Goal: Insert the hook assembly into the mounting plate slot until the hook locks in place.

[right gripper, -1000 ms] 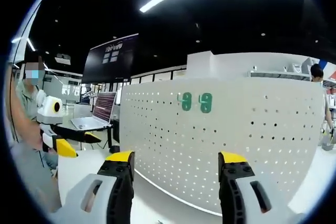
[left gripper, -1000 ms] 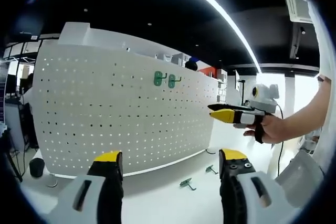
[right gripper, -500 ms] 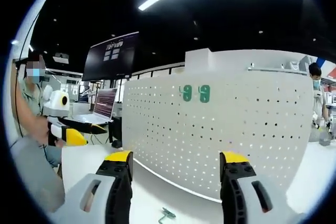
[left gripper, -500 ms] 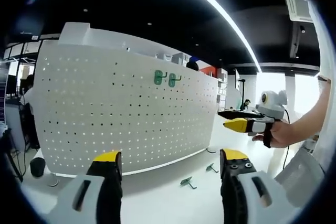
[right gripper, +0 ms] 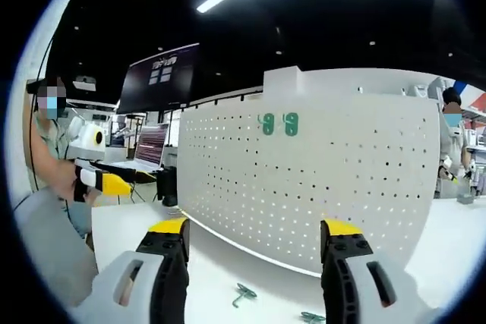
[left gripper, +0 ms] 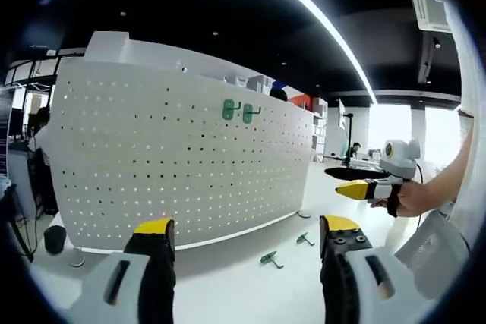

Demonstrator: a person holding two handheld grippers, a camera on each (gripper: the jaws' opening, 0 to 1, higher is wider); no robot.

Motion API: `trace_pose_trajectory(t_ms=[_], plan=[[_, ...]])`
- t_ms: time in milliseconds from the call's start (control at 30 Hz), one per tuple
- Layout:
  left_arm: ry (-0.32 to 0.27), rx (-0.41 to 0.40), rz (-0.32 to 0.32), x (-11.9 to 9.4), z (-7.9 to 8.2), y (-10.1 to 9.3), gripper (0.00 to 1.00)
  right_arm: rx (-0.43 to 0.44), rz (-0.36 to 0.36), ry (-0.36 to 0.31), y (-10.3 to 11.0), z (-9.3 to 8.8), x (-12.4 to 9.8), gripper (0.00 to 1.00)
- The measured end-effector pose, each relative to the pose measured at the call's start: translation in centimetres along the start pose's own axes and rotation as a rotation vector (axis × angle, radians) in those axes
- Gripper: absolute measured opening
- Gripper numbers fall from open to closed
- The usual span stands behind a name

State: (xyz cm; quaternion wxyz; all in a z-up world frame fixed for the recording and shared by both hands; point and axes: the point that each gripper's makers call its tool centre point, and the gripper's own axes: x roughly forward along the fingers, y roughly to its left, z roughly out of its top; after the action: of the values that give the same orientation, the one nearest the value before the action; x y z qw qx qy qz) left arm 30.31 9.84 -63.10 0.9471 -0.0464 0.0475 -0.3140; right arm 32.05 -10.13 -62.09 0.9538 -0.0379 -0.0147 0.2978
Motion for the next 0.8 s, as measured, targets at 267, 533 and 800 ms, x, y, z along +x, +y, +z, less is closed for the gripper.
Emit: trace_pose_trajectory(t_ms=[267, 533, 800], plan=[[0.014, 0.012, -0.01, 0.0, -0.1, -0.3, 0.8, 0.015, -0.02, 0.001, 0.0, -0.4, -0.6, 0.68], [0.064, 0.031, -0.064, 1.1, -0.7, -1.1, 0.77, 0.019, -0.014, 0.005, 0.2, -0.7, -0.7, 0.67], [0.114, 0.065, -0.139, 2.6, -1.5, -2.4, 0.77, 0.013, -0.008, 0.001, 0.2, -0.9, -0.5, 0.66]])
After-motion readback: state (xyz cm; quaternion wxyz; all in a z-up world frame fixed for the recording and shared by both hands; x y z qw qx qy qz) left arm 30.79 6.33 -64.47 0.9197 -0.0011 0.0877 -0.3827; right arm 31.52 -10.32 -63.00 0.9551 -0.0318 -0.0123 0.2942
